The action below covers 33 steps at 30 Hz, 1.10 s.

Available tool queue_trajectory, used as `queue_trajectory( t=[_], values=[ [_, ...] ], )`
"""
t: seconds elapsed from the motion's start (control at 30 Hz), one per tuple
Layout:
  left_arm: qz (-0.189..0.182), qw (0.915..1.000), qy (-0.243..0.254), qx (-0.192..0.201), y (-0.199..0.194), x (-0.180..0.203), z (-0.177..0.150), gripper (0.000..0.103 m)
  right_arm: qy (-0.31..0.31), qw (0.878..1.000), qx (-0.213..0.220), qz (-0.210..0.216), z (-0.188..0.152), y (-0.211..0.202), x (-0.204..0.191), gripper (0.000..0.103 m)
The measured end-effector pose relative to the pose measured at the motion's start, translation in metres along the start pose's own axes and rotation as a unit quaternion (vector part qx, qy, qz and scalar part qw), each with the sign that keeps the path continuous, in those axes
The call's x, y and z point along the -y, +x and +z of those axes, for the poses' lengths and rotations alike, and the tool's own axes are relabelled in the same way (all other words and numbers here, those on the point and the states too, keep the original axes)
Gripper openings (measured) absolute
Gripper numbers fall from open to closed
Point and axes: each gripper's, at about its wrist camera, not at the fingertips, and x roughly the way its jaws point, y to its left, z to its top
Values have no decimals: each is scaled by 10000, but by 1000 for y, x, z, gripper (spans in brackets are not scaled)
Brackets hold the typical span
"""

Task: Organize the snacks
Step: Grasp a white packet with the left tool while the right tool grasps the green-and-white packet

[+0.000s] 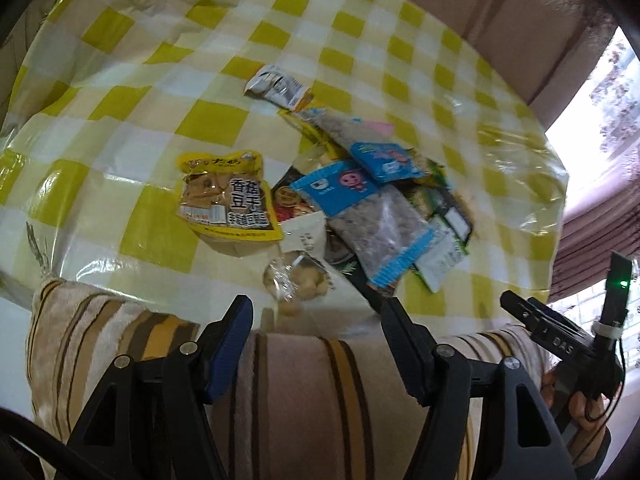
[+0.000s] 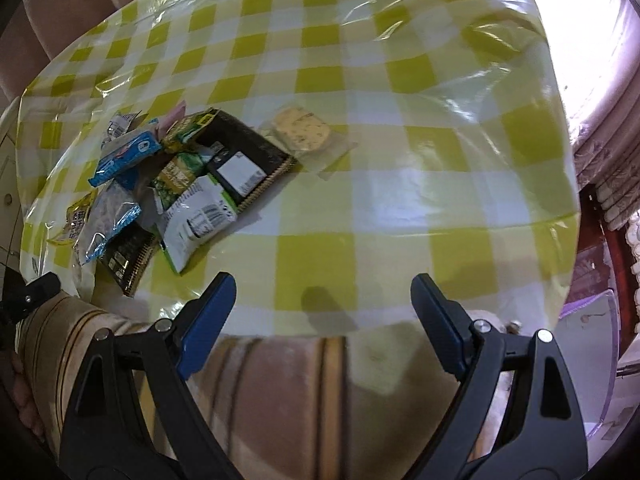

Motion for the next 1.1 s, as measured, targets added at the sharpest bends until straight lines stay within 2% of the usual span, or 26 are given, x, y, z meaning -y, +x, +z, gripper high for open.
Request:
queue_trajectory(
  t=[0.13,0.43,0.47,0.53,0.7,1.1],
  values=[
    [7,9998,-89,-199,14,-4,10,72,-85,9999,-34,64,5,7,-12,90],
    [-110,9987,-171,-477,39,-3,22,71,-135,9997,-116,162,13,20,-27,90],
    [-101,9987,-136,-491,42,-1,23,70,-127,9997,-122,176,14,21,-28,90],
    [-114,9987,-77,-491,43,1,22,61,-91,9996,-150,228,15,25,-30,90],
    [-218,9988,-88,-432,42,2,21,53,80,9988,-225,430,20,32,-30,90],
    [-430,9987,-112,-236,23,-4,14,46,1114,9884,-544,878,38,55,-38,90]
  ],
)
